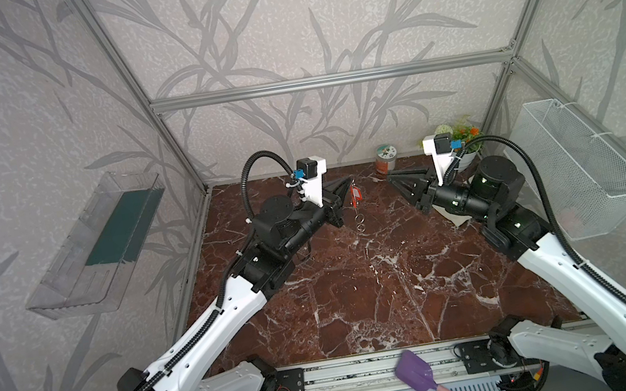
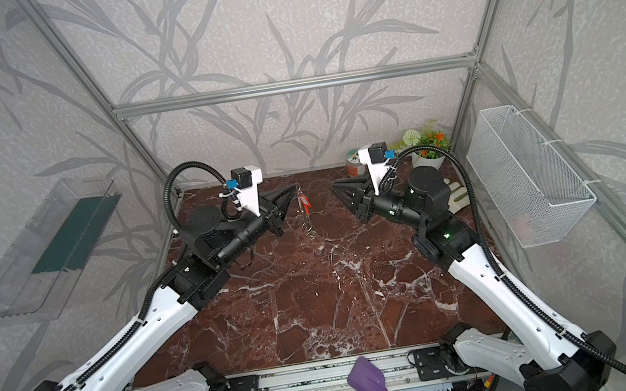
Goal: Put the keys on the keyring
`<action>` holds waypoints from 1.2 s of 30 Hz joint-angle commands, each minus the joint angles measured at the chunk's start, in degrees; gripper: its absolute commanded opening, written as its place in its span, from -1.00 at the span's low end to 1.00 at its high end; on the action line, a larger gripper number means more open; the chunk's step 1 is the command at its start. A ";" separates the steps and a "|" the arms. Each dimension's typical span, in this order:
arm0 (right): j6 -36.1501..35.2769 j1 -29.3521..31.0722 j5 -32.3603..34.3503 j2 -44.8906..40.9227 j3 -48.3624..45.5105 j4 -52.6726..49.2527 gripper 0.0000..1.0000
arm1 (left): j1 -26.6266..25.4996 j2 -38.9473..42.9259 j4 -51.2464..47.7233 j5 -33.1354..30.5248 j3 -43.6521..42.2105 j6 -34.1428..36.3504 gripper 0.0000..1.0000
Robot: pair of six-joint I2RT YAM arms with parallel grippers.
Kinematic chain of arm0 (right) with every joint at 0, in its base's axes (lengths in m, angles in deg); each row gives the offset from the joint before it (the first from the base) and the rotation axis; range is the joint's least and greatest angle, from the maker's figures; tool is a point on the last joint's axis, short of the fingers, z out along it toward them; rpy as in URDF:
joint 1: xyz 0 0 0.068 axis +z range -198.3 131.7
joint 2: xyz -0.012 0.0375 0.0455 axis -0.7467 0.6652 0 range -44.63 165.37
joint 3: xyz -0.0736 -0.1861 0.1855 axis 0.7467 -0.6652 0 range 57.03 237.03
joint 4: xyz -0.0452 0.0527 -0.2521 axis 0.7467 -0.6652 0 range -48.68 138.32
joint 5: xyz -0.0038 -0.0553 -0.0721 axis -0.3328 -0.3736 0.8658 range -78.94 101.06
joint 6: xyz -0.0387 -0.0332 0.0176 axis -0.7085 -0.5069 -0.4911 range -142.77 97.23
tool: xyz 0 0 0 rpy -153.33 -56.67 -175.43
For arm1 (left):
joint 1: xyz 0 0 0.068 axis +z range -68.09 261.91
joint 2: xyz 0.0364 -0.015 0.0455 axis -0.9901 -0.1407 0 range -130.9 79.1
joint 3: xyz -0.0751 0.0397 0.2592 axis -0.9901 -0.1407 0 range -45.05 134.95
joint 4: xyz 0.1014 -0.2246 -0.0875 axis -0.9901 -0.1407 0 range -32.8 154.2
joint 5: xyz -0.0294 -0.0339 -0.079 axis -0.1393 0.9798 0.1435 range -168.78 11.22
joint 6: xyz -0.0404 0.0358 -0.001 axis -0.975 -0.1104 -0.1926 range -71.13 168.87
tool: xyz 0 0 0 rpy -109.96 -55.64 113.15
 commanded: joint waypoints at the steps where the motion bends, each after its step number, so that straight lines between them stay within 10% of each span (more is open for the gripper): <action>1: 1.76 -0.03 -3.05 1.02 1.33 0.64 -0.52 | -0.25 1.33 4.77 4.20 -1.05 -1.11 -1.00; 21: 7.25 1.82 -11.82 5.91 1.88 6.83 -0.44 | -0.10 -0.52 8.11 9.85 -0.38 -6.87 -1.00; 36: -3.35 4.80 -1.37 2.27 -1.23 -2.66 -0.39 | 0.03 -0.96 8.34 11.72 0.59 -8.32 -1.00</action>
